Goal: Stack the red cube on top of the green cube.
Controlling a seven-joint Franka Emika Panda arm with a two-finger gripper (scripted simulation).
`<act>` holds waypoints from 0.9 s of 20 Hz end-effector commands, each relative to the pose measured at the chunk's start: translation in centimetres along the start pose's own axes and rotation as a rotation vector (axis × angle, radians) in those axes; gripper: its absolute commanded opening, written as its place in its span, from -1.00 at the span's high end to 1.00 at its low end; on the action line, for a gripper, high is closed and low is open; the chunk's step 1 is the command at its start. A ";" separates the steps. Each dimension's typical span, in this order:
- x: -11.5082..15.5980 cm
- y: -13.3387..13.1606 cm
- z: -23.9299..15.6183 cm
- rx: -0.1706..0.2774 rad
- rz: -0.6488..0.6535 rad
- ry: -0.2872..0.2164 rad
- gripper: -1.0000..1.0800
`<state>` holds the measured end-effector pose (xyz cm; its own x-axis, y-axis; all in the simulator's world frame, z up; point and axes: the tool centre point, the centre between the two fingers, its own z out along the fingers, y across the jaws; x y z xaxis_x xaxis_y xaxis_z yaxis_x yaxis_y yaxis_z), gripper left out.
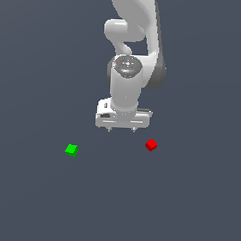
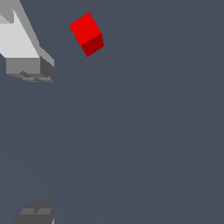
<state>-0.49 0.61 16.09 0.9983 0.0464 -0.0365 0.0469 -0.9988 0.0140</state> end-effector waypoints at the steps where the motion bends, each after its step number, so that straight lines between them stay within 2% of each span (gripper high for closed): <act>1: 0.0 0.0 0.0 0.000 0.000 0.000 -0.92; 5: 0.2 -0.7 0.4 0.000 -0.024 0.002 -0.92; 9: 0.7 -2.8 1.6 0.002 -0.096 0.007 -0.92; 18: 0.9 -12.0 6.7 0.006 -0.405 0.030 -0.92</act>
<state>-0.17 11.01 10.06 0.9212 0.3889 -0.0131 0.3890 -0.9213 0.0003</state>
